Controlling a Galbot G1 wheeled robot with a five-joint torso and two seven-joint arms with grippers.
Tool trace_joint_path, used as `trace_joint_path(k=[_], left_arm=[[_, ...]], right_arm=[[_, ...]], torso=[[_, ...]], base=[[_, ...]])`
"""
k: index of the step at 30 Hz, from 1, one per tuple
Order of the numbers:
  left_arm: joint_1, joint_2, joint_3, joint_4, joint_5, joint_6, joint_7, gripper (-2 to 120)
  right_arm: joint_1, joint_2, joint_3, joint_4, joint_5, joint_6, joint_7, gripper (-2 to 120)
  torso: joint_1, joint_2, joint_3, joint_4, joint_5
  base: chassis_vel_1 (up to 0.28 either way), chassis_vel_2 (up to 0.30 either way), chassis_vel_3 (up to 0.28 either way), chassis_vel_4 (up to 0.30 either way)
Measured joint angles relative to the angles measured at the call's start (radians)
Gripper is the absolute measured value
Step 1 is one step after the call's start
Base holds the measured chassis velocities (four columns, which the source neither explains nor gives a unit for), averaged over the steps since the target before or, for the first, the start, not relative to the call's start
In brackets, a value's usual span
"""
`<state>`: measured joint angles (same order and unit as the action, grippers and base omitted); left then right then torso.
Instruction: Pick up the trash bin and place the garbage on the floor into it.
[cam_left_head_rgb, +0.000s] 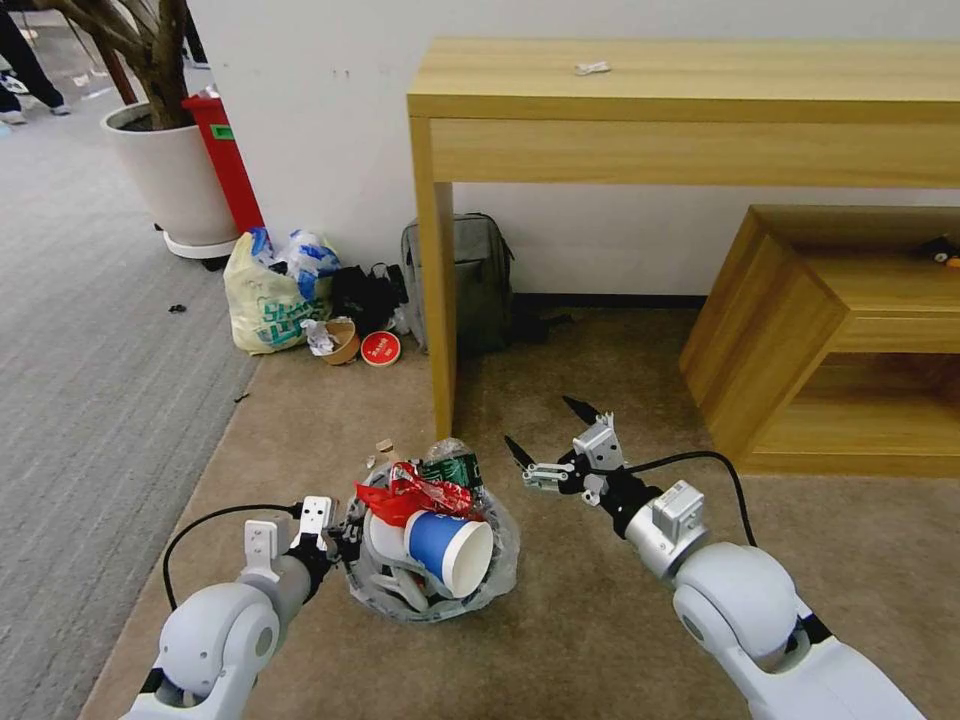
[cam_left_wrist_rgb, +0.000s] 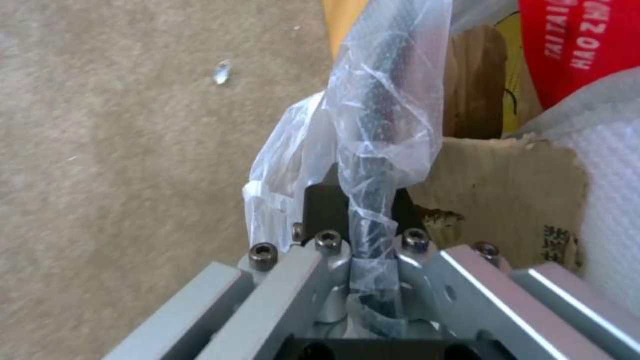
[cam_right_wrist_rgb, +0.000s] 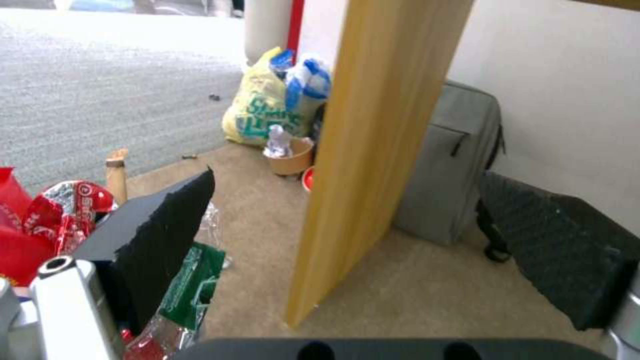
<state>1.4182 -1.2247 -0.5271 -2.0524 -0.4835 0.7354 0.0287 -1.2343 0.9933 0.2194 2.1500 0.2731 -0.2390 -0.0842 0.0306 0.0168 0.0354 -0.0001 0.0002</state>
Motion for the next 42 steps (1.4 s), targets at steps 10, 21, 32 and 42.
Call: trace_joint_path(k=[10, 21, 32, 42], left_arm=[[0.001, 0.004, 0.001, -0.005, 0.000, 0.000, -0.002, 0], [-0.002, 0.006, -0.003, -0.005, -0.002, 0.000, -0.008, 0], [-0.007, 0.003, -0.006, 0.003, -0.010, 0.000, -0.023, 0], [-0.004, 0.003, -0.009, -0.001, -0.014, 0.000, -0.026, 0]], right_arm=[[-0.002, -0.001, 0.009, 0.001, 0.006, -0.003, 0.002, 100], [0.006, 0.000, 0.007, 0.001, 0.011, -0.011, 0.002, 100], [0.006, 0.003, 0.006, -0.006, 0.012, -0.012, 0.001, 100], [0.010, 0.001, 0.003, -0.005, 0.020, -0.015, 0.000, 100]], torso=[[0.000, 0.000, 0.000, -0.0001, 0.0000], [0.000, 0.000, 0.000, -0.0001, -0.0003], [0.000, 0.000, 0.000, 0.0000, -0.0002], [0.000, 0.000, 0.000, 0.0000, -0.0002]], base=[[0.090, 0.101, -0.096, -0.090], [0.060, 0.066, -0.073, -0.066], [0.087, 0.078, -0.088, -0.073], [0.068, 0.070, -0.061, -0.080]])
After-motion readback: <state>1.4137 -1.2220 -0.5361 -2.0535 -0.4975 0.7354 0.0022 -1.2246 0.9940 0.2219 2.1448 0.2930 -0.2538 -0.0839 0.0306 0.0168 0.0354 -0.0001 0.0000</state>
